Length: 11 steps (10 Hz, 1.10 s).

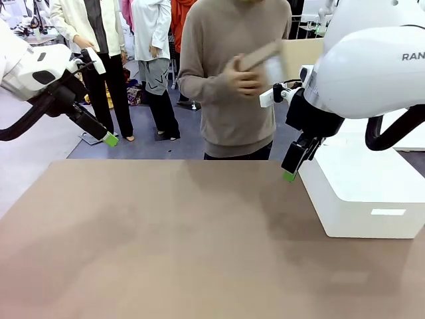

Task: Pack the shoes into the box.
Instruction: Press down on the lid of the Shoes Box.

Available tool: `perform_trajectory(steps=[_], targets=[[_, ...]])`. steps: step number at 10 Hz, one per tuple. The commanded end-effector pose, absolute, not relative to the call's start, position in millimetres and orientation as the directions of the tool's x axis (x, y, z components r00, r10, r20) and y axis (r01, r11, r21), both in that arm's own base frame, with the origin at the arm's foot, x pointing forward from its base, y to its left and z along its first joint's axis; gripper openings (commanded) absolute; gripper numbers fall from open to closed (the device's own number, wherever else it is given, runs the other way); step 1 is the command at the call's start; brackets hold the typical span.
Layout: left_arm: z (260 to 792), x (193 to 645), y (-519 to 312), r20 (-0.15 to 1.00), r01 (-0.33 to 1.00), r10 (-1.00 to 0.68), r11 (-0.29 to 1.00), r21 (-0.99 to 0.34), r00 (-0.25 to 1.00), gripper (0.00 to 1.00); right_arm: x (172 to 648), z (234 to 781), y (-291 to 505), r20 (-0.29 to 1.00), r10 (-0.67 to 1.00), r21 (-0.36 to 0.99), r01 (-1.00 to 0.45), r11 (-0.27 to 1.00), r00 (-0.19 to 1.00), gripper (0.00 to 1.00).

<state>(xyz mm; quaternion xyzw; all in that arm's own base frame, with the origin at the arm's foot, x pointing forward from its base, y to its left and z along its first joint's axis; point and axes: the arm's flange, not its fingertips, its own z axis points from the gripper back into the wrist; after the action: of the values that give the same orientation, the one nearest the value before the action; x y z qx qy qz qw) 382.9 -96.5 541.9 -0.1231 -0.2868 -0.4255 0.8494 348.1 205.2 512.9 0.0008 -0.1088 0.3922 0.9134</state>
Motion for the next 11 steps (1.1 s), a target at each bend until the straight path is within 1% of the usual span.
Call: perform_trajectory(steps=[1, 11], targets=[[541.9, 385.0, -95.4, 0.591, 0.789, -0.651, 0.614, 0.040, 0.476, 1.00, 349.4, 513.4, 205.0, 0.199, 0.714, -0.086, -0.714, 0.695, 0.671, 1.00], [541.9, 385.0, -95.4, 0.591, 0.789, -0.651, 0.614, 0.040, 0.476, 1.00, 349.4, 513.4, 205.0, 0.199, 0.714, -0.086, -0.714, 0.695, 0.671, 1.00]])
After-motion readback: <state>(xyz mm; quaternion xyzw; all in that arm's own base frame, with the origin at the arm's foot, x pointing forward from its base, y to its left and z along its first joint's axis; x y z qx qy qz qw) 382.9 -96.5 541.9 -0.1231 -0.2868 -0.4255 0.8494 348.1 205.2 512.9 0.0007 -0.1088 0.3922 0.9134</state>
